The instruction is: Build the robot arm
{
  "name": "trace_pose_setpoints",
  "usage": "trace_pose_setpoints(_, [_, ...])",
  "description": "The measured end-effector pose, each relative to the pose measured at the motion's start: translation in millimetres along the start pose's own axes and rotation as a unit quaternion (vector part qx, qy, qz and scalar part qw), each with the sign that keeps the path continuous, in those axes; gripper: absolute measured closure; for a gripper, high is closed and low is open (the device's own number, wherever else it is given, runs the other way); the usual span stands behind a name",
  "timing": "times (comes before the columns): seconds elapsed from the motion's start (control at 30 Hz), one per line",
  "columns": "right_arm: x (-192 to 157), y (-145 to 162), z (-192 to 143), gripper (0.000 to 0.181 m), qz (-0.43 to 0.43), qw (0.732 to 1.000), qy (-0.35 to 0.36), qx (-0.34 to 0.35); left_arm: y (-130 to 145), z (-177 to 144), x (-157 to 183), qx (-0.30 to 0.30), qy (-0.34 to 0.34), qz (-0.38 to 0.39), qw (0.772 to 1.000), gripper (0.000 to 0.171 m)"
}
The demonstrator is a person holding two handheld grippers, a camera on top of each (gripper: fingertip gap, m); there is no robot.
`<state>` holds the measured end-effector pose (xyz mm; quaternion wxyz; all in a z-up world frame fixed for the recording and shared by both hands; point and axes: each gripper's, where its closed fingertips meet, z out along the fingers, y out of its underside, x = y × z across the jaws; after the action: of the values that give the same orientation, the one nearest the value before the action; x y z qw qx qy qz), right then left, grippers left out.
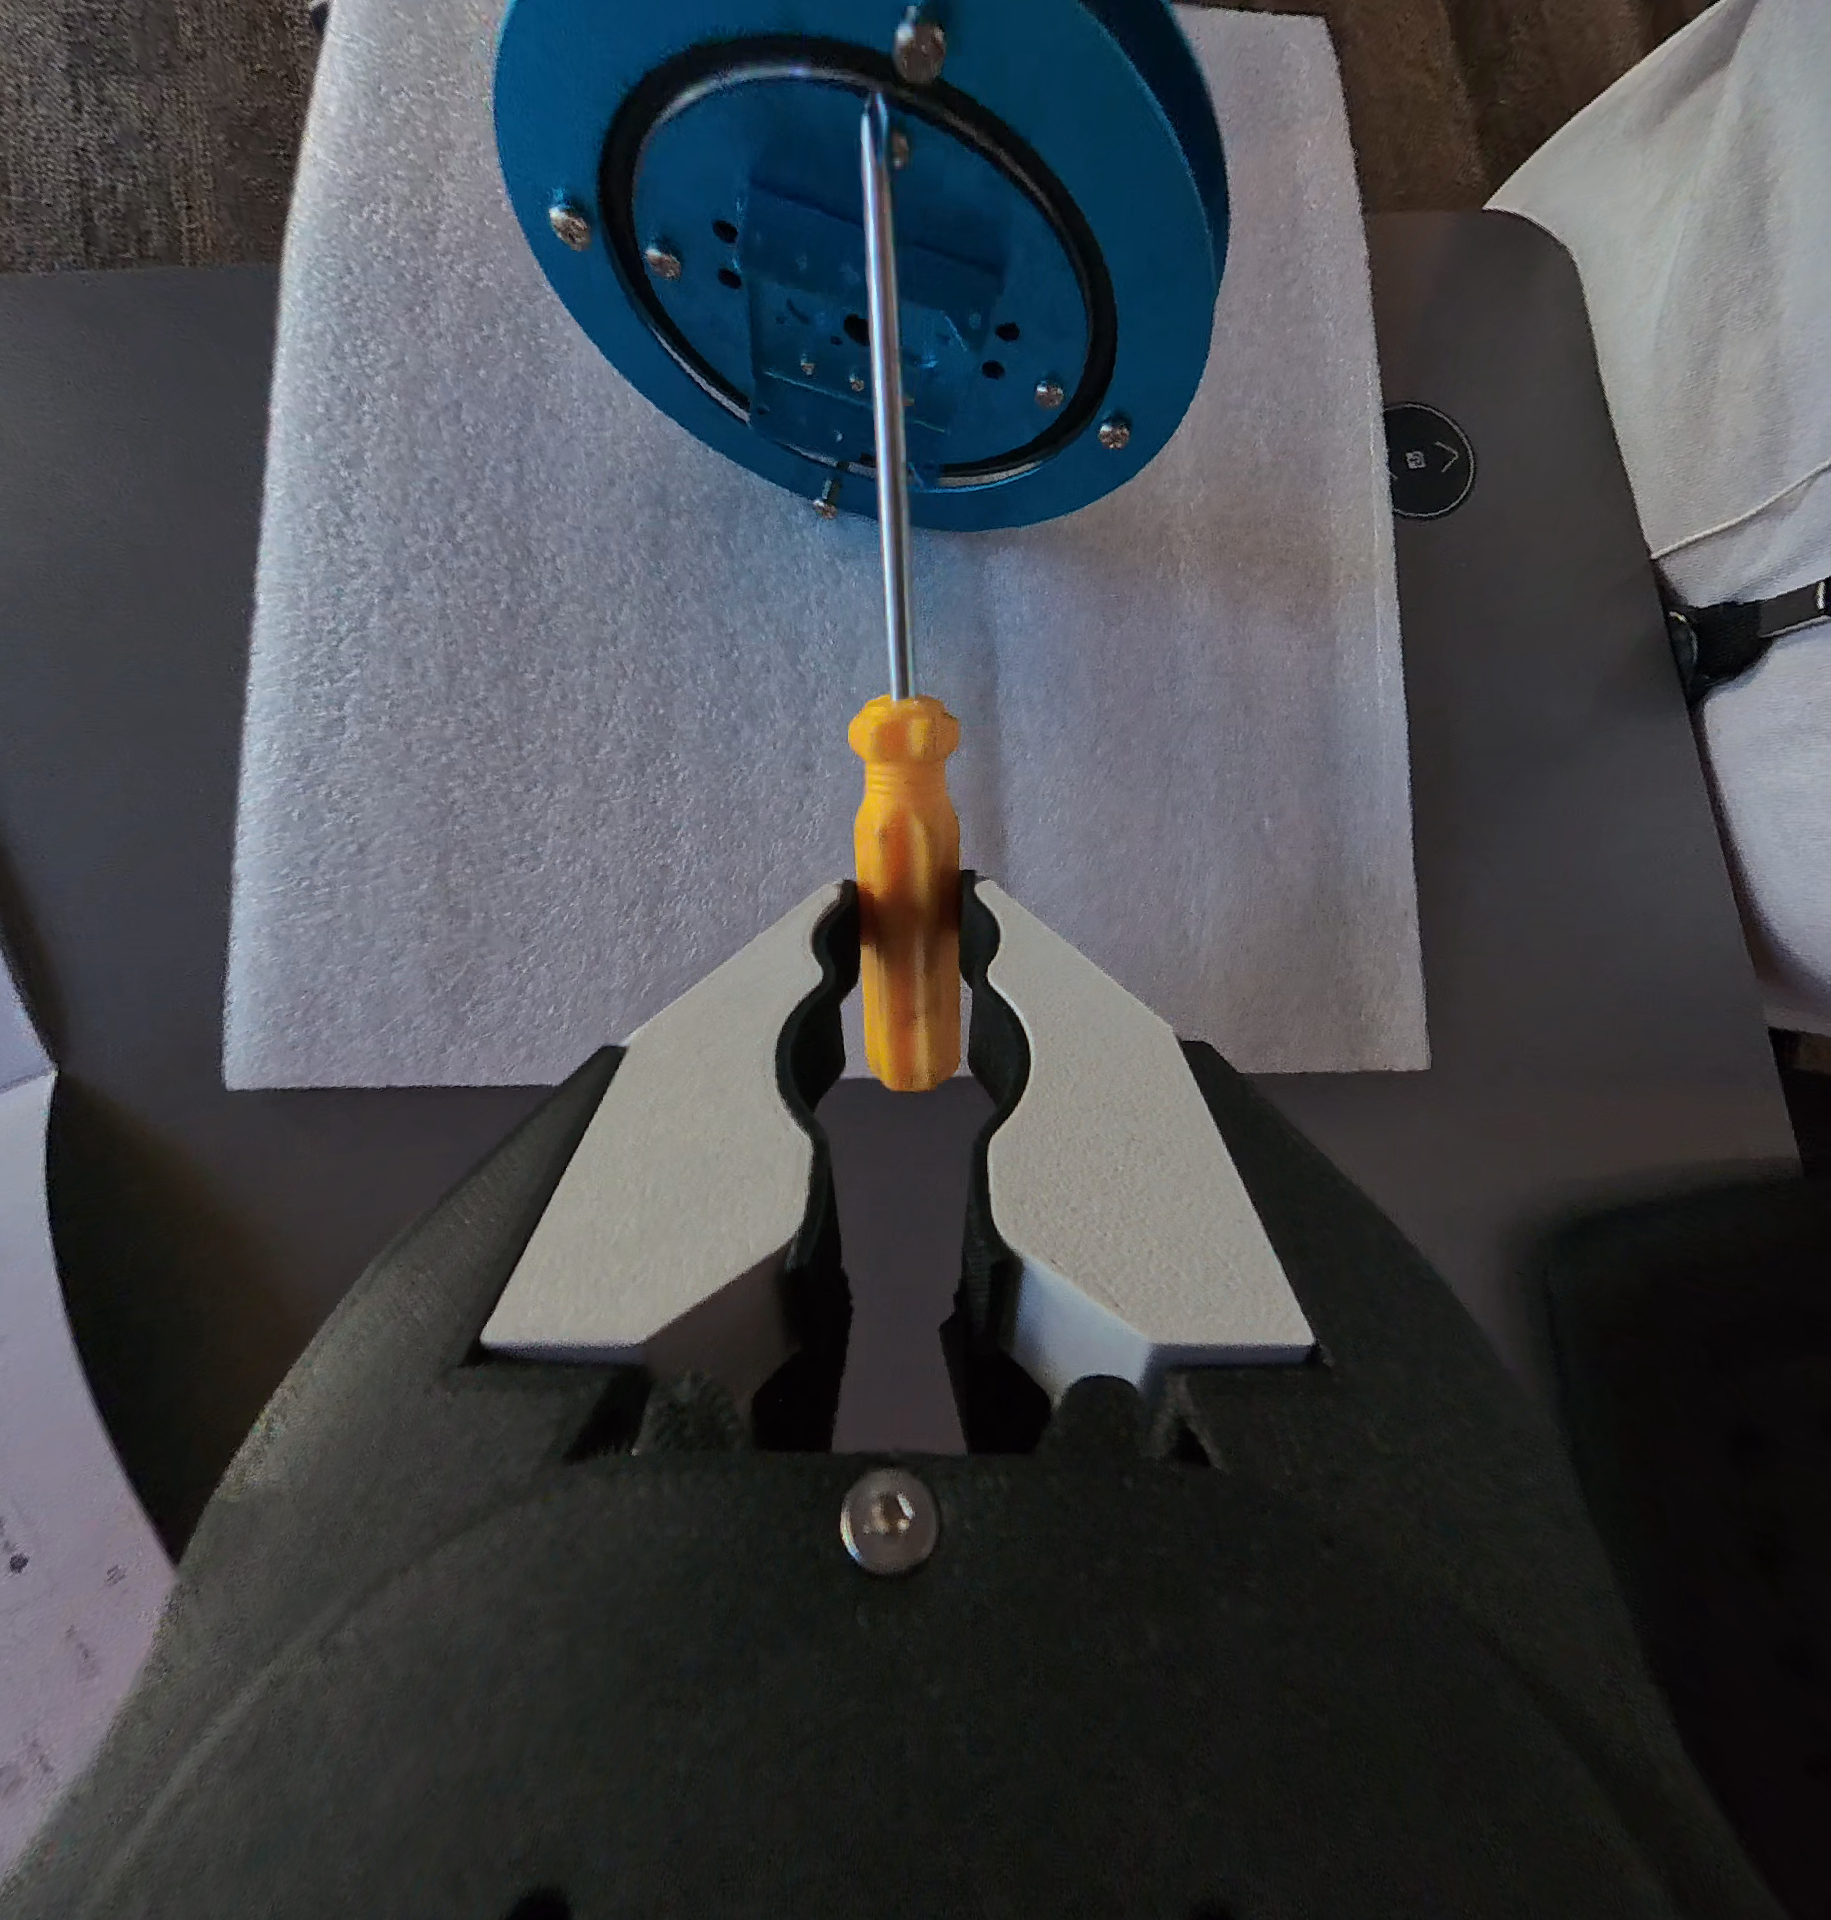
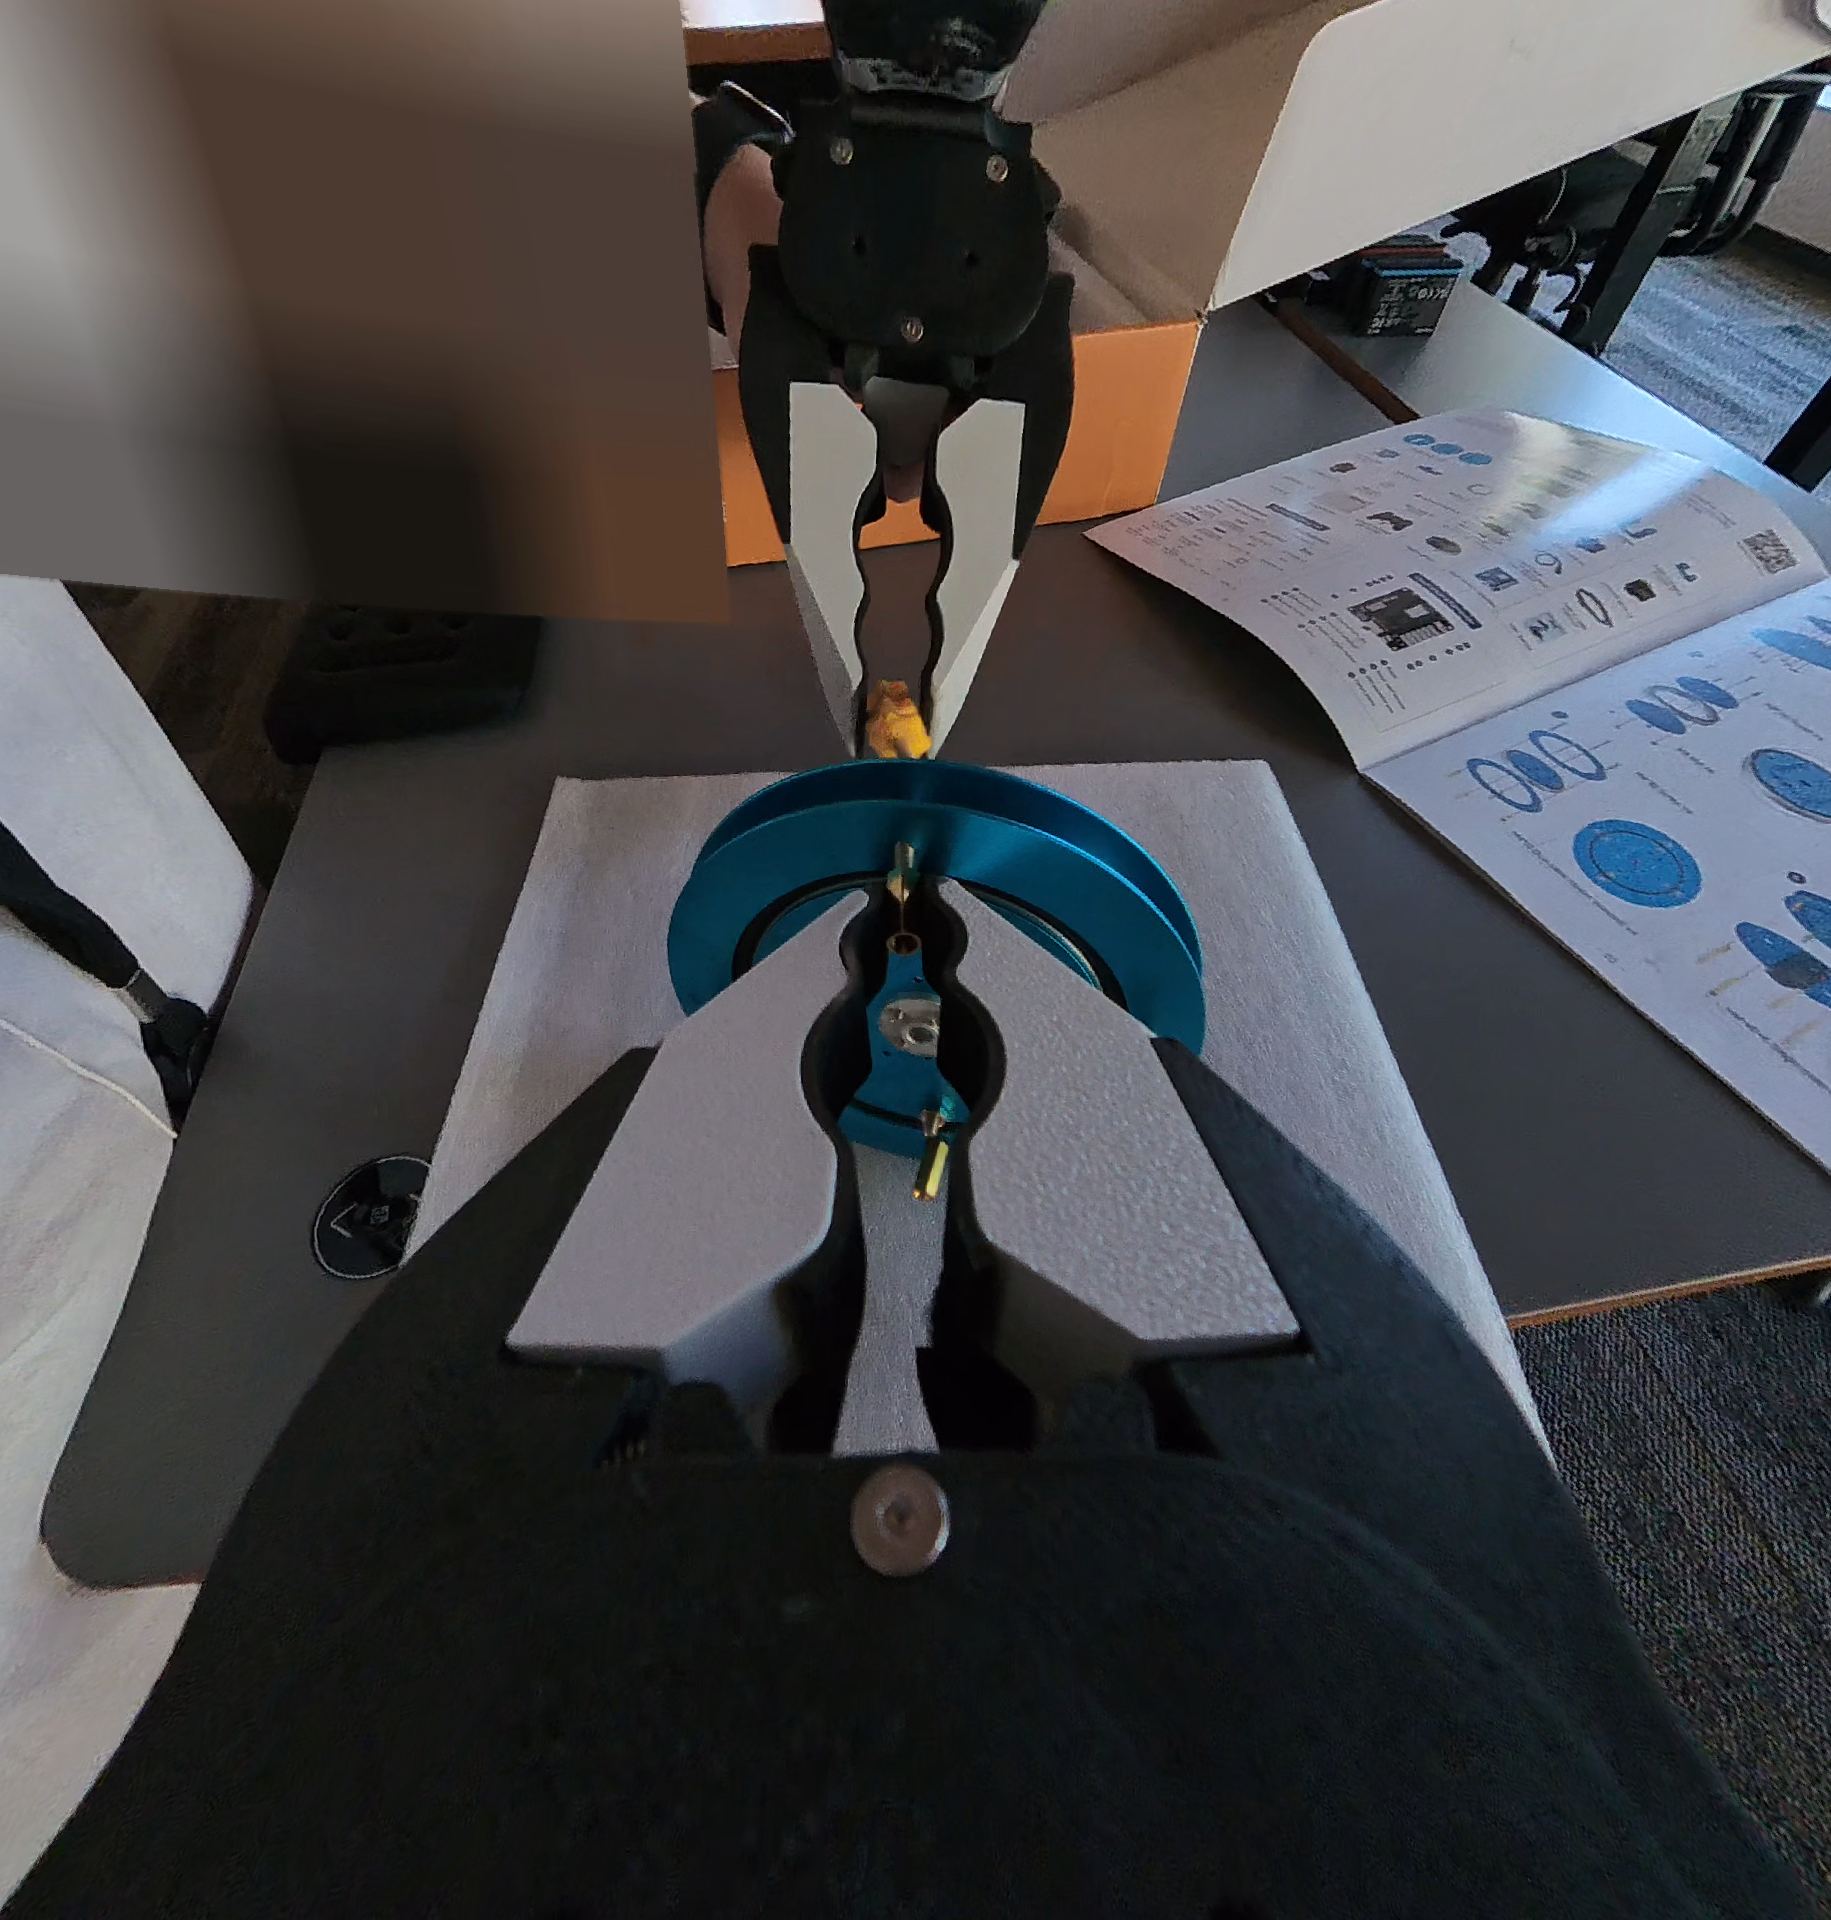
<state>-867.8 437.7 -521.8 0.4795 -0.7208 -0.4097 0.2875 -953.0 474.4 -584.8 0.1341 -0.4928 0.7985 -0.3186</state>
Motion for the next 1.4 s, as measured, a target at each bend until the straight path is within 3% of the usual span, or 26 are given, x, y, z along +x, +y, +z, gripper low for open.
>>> trace_pose_setpoints(0.17, [-0.2,-3.3,7.8,0.177,-0.008,1.000,-0.004,-0.005,2.2,-8.8,-3.9,-0.004,-0.014,0.003,1.000,0.155])
trace_pose_setpoints(0.5, [3.8,-4.1,9.7,0.177,0.000,1.000,-0.019,0.002,-1.3,-28.7,7.8,0.059,0.001,-0.105,0.993,0.155])
trace_pose_setpoints(0.57, [4.1,-4.5,10.7,0.178,0.001,0.999,-0.031,0.005,-11.8,-27.8,10.5,0.091,0.011,-0.148,0.985,0.154])
trace_pose_setpoints(0.7, [5.1,-5.4,12.4,0.178,0.009,0.998,-0.064,0.014,-41.3,-31.0,16.3,0.198,0.056,-0.245,0.947,0.155])
trace_pose_setpoints(0.87, [6.6,-5.7,12.4,0.178,0.026,0.995,-0.090,0.027,-37.6,-23.3,9.9,0.236,0.004,-0.290,0.927,0.155])
trace_pose_setpoints(0.93, [6.6,-5.8,11.9,0.178,0.029,0.995,-0.094,0.032,-31.0,-14.2,9.0,0.219,-0.021,-0.302,0.928,0.155])
trace_pose_setpoints(1.0, [5.9,-5.9,12.0,0.178,0.031,0.994,-0.098,0.034,-22.7,-5.6,4.5,0.193,-0.046,-0.354,0.914,0.155])
trace_pose_setpoints(1.07, [5.5,-6.0,12.4,0.178,0.030,0.994,-0.099,0.034,-28.9,-2.1,8.3,0.198,-0.023,-0.393,0.897,0.155])
trace_pose_setpoints(1.2, [4.3,-5.7,12.2,0.178,0.025,0.994,-0.102,0.032,-26.5,-0.2,-0.5,0.212,-0.063,-0.413,0.883,0.155])
trace_pose_setpoints(1.27, [4.5,-5.7,12.0,0.178,0.025,0.994,-0.104,0.031,-13.1,11.1,10.4,0.164,-0.045,-0.445,0.879,0.154])
trace_pose_setpoints(1.33, [5.2,-5.8,12.5,0.178,0.024,0.994,-0.106,0.029,1.0,21.4,26.5,0.114,-0.016,-0.496,0.860,0.154])
trace_pose_setpoints(1.4, [5.0,-5.9,13.3,0.178,0.021,0.994,-0.109,0.024,19.0,27.8,33.2,0.077,-0.030,-0.515,0.853,0.154])
